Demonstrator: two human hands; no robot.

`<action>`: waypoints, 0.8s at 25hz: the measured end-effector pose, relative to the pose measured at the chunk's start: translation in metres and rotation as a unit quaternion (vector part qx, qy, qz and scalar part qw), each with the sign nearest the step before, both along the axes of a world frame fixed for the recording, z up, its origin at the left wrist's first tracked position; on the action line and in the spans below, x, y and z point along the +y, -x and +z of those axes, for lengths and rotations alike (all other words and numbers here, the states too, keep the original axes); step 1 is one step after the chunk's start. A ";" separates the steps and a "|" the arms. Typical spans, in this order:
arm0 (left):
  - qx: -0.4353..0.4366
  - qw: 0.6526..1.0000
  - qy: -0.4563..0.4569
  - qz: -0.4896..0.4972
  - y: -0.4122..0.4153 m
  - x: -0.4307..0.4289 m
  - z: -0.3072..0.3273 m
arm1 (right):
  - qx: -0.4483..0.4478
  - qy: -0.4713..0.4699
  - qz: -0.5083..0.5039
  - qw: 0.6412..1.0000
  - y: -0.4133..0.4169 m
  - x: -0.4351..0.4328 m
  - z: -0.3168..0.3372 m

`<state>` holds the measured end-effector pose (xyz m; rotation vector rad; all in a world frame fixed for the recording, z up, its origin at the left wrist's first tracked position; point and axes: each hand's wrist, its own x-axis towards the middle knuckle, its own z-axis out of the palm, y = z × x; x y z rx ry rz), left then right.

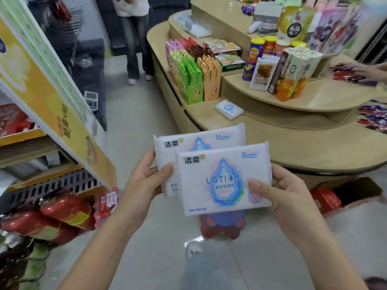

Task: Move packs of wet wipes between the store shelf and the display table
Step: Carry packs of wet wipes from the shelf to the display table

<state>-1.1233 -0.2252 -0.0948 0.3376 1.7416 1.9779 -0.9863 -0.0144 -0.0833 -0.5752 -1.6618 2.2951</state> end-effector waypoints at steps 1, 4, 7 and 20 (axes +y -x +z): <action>-0.001 1.000 0.003 0.012 0.026 0.010 -0.003 | -0.005 0.010 0.004 1.000 0.026 0.013 -0.003; -0.007 0.999 0.020 0.035 0.097 0.034 -0.003 | -0.027 0.039 0.008 0.999 0.096 0.050 -0.005; -0.023 0.998 0.040 0.045 0.165 0.053 -0.011 | -0.048 0.038 -0.009 0.998 0.158 0.083 -0.007; -0.040 0.972 0.129 -0.193 0.481 0.220 -0.088 | -0.092 0.134 -0.263 0.951 0.360 0.153 -0.075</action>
